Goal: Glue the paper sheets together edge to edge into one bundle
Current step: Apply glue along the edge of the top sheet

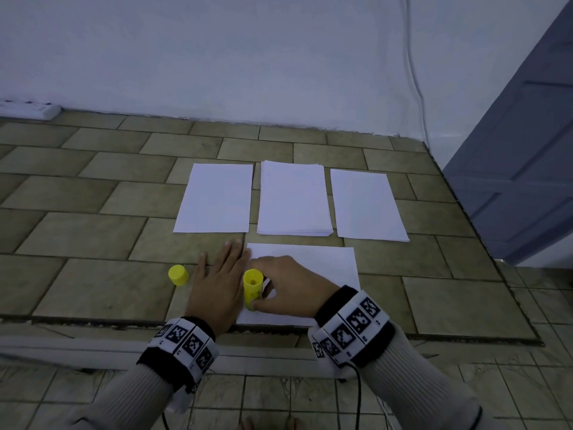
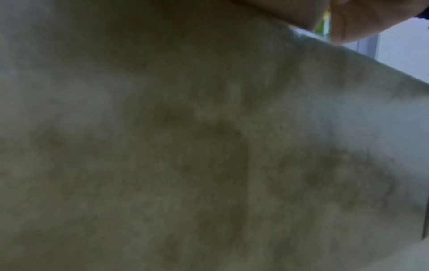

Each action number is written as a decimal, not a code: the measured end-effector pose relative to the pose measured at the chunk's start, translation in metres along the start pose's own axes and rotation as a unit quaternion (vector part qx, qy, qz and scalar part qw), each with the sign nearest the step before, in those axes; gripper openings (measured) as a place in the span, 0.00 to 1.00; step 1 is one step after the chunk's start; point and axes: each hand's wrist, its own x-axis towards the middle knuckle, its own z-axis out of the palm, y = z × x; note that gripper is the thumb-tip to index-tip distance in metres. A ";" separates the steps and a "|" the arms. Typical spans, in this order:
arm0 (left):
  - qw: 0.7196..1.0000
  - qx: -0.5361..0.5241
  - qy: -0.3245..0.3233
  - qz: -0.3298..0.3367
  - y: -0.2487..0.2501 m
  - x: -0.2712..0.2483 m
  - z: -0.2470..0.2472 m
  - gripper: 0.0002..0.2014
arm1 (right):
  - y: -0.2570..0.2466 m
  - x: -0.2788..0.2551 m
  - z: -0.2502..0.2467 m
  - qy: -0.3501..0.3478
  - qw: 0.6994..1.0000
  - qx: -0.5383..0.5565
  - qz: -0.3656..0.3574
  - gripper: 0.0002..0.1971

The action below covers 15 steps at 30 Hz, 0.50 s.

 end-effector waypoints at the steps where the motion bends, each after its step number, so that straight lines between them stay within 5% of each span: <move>1: 1.000 -0.005 0.000 -0.009 0.001 0.000 -0.001 0.28 | 0.001 0.004 -0.003 0.002 1.000 -0.005 0.001 0.12; 15: 0.999 0.005 -0.015 -0.031 0.009 0.003 -0.010 0.28 | 0.043 0.034 -0.046 0.107 0.985 -0.006 0.133 0.10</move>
